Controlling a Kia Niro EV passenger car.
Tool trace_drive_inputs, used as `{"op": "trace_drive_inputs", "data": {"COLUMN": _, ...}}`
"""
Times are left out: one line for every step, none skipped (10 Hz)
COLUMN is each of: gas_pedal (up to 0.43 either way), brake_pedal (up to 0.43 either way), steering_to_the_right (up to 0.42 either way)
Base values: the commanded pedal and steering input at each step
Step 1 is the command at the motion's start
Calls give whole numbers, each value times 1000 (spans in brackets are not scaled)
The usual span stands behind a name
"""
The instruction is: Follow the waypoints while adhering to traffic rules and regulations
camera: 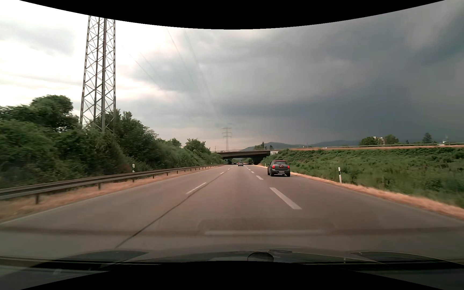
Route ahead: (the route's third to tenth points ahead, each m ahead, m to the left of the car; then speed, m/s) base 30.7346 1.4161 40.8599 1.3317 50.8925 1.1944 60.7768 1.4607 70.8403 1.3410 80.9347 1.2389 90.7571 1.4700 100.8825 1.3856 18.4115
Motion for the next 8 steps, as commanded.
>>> {"op": "trace_drive_inputs", "data": {"gas_pedal": 110, "brake_pedal": 0, "steering_to_the_right": -2}}
{"op": "trace_drive_inputs", "data": {"gas_pedal": 110, "brake_pedal": 0, "steering_to_the_right": -2}}
{"op": "trace_drive_inputs", "data": {"gas_pedal": 110, "brake_pedal": 0, "steering_to_the_right": -2}}
{"op": "trace_drive_inputs", "data": {"gas_pedal": 110, "brake_pedal": 0, "steering_to_the_right": -2}}
{"op": "trace_drive_inputs", "data": {"gas_pedal": 110, "brake_pedal": 0, "steering_to_the_right": -2}}
{"op": "trace_drive_inputs", "data": {"gas_pedal": 98, "brake_pedal": 0, "steering_to_the_right": -3}}
{"op": "trace_drive_inputs", "data": {"gas_pedal": 87, "brake_pedal": 0, "steering_to_the_right": -2}}
{"op": "trace_drive_inputs", "data": {"gas_pedal": 87, "brake_pedal": 0, "steering_to_the_right": -3}}
